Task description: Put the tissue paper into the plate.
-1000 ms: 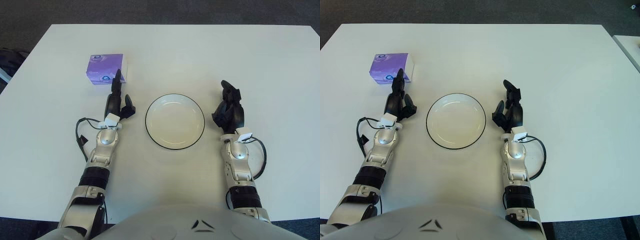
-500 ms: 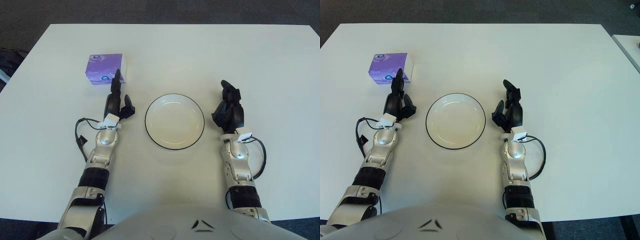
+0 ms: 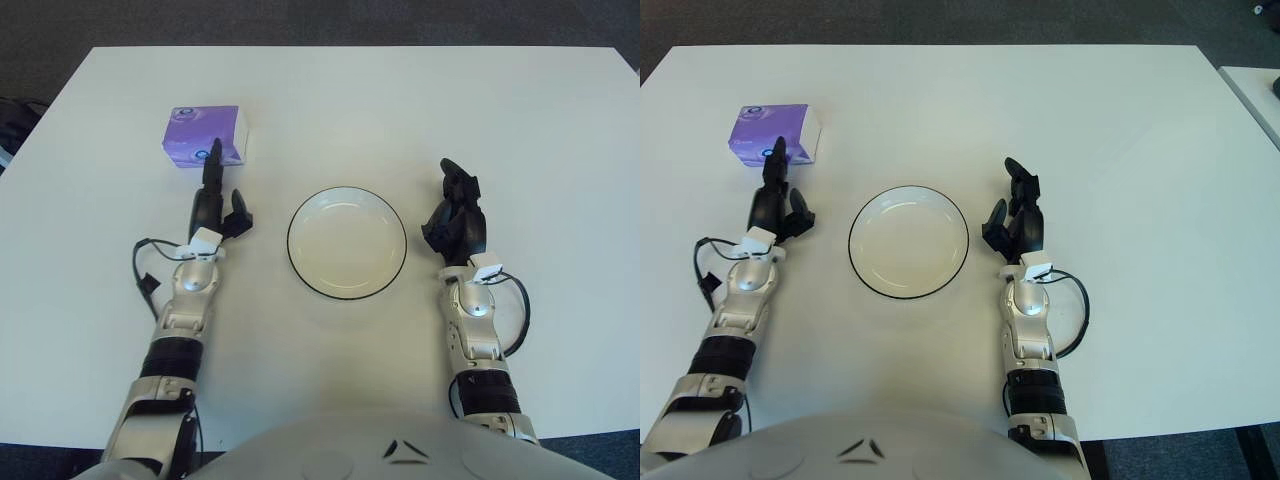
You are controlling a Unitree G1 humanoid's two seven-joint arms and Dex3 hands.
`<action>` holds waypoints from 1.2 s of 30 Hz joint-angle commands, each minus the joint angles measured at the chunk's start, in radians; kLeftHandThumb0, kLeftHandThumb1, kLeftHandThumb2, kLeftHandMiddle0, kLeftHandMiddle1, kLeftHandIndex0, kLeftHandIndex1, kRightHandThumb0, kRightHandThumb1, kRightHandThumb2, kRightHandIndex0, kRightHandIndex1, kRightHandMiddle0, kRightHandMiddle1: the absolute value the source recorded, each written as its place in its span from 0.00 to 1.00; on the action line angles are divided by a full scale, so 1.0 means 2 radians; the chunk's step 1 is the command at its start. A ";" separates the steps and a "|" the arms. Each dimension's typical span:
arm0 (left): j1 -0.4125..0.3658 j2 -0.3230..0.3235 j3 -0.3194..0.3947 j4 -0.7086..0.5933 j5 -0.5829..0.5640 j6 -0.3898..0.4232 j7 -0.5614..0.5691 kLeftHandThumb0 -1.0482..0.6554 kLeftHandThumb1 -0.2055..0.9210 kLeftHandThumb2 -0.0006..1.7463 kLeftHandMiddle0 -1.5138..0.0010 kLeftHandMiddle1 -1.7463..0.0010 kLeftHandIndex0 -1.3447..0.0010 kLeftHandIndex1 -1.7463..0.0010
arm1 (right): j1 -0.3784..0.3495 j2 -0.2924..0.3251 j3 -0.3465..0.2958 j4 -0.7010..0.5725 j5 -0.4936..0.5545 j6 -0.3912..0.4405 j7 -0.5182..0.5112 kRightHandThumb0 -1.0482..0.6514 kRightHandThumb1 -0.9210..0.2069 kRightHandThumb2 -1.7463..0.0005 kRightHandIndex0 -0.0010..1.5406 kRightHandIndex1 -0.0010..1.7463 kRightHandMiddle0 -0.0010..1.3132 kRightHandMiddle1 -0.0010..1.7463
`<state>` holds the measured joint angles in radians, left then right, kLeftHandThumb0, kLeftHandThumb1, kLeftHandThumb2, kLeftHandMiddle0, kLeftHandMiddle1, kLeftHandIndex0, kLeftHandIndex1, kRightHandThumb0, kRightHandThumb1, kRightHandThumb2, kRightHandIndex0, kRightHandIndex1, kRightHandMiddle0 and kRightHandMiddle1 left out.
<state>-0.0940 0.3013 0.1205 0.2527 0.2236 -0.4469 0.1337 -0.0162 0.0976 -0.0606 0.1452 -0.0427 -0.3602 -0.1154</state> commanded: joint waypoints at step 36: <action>-0.009 0.259 0.107 -0.206 0.075 0.152 -0.179 0.11 1.00 0.55 0.98 0.99 1.00 0.97 | -0.003 0.011 -0.003 0.104 0.008 0.014 -0.005 0.30 0.00 0.44 0.19 0.04 0.00 0.39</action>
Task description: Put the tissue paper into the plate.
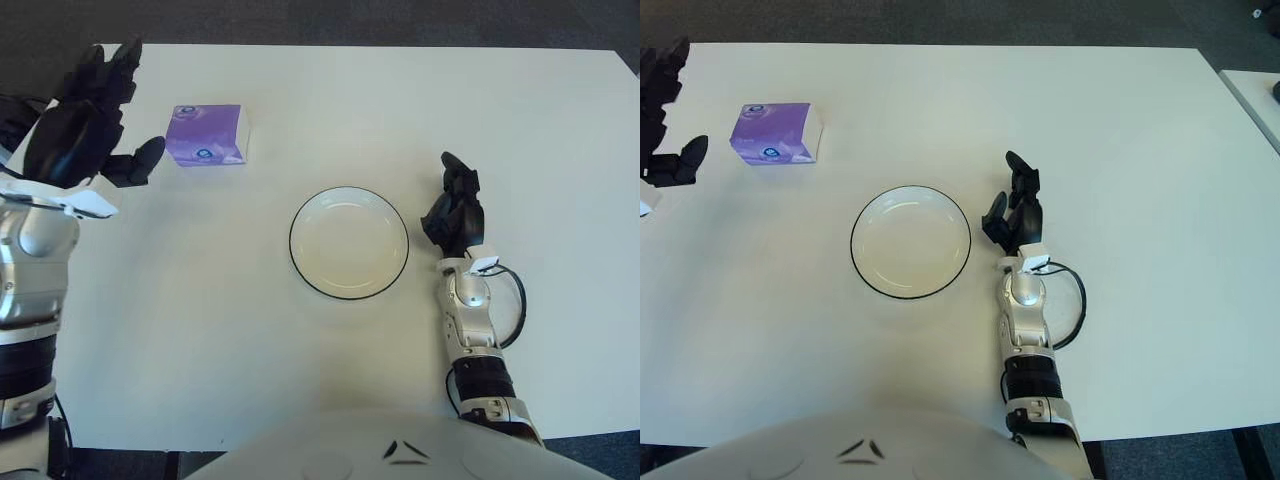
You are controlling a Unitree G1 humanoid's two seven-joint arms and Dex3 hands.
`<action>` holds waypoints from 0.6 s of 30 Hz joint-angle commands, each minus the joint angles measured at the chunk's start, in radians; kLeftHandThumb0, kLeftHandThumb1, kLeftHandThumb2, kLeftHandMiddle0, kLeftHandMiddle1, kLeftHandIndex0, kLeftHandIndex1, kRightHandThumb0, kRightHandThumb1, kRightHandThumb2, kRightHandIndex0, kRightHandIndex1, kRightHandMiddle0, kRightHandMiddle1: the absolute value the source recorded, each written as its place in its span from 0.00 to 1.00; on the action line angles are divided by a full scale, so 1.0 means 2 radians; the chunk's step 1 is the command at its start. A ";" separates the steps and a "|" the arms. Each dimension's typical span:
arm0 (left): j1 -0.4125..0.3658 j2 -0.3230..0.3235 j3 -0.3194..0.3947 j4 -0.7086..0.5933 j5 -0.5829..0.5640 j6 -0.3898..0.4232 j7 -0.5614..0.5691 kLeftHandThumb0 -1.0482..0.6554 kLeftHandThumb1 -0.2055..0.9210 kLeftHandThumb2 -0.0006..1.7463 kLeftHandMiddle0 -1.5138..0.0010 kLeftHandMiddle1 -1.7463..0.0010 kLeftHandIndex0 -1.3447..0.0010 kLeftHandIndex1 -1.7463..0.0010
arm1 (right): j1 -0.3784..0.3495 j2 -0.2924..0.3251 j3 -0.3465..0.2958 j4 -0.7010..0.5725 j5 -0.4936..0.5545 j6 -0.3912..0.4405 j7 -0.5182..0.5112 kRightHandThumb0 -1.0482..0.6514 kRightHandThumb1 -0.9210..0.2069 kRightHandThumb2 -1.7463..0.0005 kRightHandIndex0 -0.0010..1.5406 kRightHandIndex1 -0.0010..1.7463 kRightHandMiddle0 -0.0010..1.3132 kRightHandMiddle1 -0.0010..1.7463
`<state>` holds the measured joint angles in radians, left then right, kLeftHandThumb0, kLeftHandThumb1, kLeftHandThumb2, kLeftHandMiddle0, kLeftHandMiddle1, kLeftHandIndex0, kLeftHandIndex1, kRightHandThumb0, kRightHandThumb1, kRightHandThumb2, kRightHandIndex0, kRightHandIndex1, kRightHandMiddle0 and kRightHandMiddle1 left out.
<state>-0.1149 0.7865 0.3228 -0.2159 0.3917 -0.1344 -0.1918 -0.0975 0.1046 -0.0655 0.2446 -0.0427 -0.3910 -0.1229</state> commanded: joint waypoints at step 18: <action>-0.250 0.037 -0.155 0.157 0.101 -0.012 -0.025 0.01 1.00 0.43 1.00 1.00 1.00 1.00 | 0.013 0.008 -0.006 0.087 0.008 0.021 -0.008 0.30 0.00 0.44 0.19 0.04 0.00 0.39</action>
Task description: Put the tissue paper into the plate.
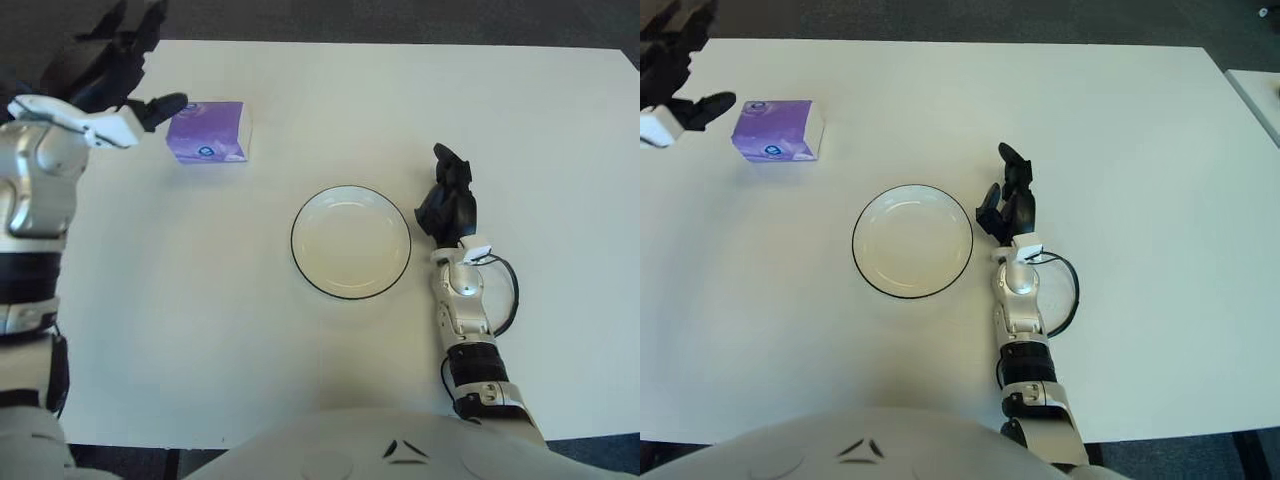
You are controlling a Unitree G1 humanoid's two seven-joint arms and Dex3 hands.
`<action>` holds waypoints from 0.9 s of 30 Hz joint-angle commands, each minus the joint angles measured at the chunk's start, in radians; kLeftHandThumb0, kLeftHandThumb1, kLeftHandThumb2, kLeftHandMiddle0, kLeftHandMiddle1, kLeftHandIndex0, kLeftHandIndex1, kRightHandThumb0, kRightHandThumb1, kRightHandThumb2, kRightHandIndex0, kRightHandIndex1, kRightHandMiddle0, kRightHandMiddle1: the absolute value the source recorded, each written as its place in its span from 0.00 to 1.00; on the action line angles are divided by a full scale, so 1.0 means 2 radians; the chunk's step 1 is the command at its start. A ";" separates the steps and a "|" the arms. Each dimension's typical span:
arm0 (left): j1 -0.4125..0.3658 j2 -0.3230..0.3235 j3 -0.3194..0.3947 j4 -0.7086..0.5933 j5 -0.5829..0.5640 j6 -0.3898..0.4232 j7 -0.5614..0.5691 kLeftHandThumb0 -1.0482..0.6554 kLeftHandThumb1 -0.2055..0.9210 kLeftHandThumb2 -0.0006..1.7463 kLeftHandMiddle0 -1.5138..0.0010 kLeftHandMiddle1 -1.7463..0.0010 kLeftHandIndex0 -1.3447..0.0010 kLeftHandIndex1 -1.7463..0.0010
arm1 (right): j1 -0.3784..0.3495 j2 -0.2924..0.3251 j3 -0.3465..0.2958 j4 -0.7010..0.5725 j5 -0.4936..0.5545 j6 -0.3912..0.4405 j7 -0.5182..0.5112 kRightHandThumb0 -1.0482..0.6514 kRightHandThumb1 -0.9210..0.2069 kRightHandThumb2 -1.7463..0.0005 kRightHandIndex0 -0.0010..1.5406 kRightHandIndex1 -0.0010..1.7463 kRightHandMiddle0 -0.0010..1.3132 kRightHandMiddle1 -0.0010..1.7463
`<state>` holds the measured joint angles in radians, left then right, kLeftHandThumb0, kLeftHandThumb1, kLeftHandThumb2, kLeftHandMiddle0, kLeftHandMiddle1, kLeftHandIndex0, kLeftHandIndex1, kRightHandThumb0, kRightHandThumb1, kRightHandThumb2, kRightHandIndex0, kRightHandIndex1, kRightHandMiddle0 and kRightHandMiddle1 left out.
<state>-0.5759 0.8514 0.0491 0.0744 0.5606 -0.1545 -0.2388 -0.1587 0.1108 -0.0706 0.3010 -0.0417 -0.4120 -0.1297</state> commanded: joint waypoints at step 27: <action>-0.218 -0.028 -0.160 0.306 0.071 -0.161 0.011 0.00 1.00 0.23 1.00 1.00 1.00 1.00 | 0.032 0.001 -0.005 0.080 0.004 0.018 -0.007 0.31 0.00 0.42 0.18 0.03 0.00 0.37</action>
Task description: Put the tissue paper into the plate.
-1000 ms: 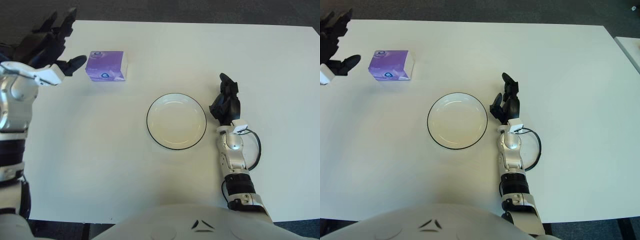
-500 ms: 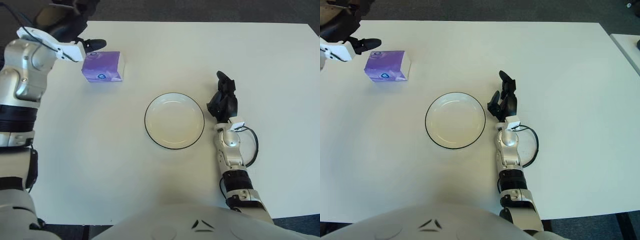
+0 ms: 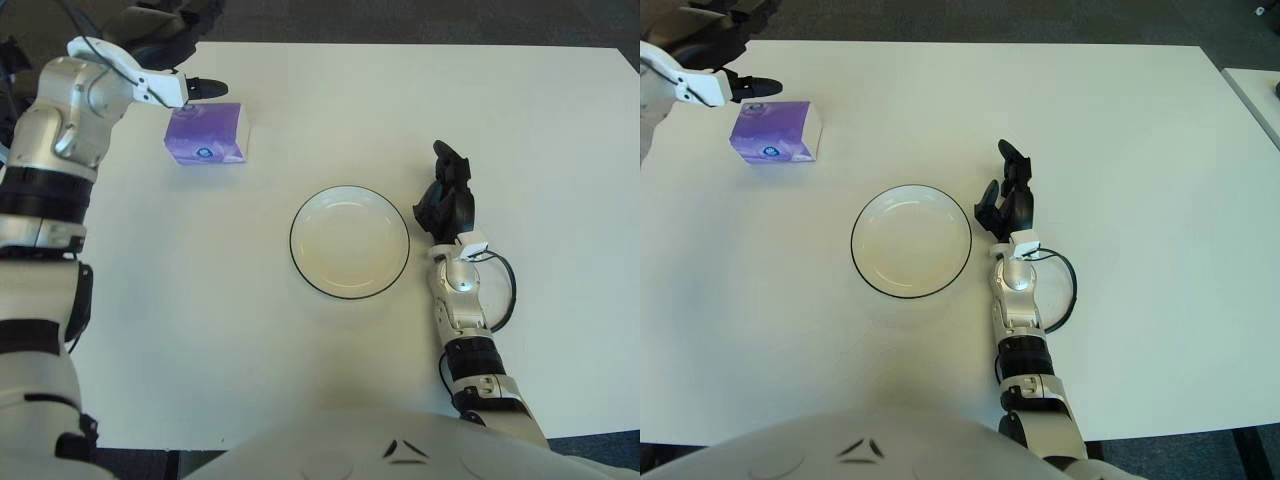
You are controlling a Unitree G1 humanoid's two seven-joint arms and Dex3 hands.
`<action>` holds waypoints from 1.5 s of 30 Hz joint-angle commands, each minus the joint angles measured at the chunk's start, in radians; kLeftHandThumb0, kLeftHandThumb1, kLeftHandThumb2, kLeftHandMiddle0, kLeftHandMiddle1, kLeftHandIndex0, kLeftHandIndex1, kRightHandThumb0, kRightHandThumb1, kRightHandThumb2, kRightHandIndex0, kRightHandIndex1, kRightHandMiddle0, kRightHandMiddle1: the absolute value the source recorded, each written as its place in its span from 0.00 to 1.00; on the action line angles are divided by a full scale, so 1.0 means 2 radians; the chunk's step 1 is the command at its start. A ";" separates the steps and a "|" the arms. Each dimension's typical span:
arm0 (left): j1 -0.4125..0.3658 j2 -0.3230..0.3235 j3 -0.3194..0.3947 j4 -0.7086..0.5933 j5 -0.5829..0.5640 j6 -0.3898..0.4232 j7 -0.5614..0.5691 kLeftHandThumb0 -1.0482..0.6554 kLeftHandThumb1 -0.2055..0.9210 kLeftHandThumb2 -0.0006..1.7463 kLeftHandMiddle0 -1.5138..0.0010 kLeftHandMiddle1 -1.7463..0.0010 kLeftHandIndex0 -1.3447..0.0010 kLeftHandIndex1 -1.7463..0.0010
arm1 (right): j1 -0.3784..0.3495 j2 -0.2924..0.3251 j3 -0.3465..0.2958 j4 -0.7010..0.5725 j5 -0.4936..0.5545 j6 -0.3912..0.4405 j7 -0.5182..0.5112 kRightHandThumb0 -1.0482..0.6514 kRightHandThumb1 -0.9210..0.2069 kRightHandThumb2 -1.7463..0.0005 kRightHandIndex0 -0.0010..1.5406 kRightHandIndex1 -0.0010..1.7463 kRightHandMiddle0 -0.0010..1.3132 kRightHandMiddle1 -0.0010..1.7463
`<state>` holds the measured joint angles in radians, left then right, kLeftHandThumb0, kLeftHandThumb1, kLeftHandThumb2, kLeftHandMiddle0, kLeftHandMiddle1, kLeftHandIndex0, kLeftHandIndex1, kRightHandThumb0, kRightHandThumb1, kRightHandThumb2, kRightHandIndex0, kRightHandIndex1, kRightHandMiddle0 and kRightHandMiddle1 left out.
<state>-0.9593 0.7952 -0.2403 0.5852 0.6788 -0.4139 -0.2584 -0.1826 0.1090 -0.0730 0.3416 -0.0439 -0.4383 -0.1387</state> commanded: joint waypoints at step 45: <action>-0.156 -0.038 -0.200 0.240 0.134 -0.058 -0.134 0.00 0.97 0.07 1.00 1.00 1.00 1.00 | 0.054 -0.008 -0.018 0.058 0.019 0.025 0.009 0.29 0.00 0.44 0.20 0.03 0.00 0.39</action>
<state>-1.2397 0.7254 -0.6205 1.0498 0.9314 -0.5447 -0.4983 -0.1825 0.1003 -0.0863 0.3426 -0.0392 -0.4392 -0.1267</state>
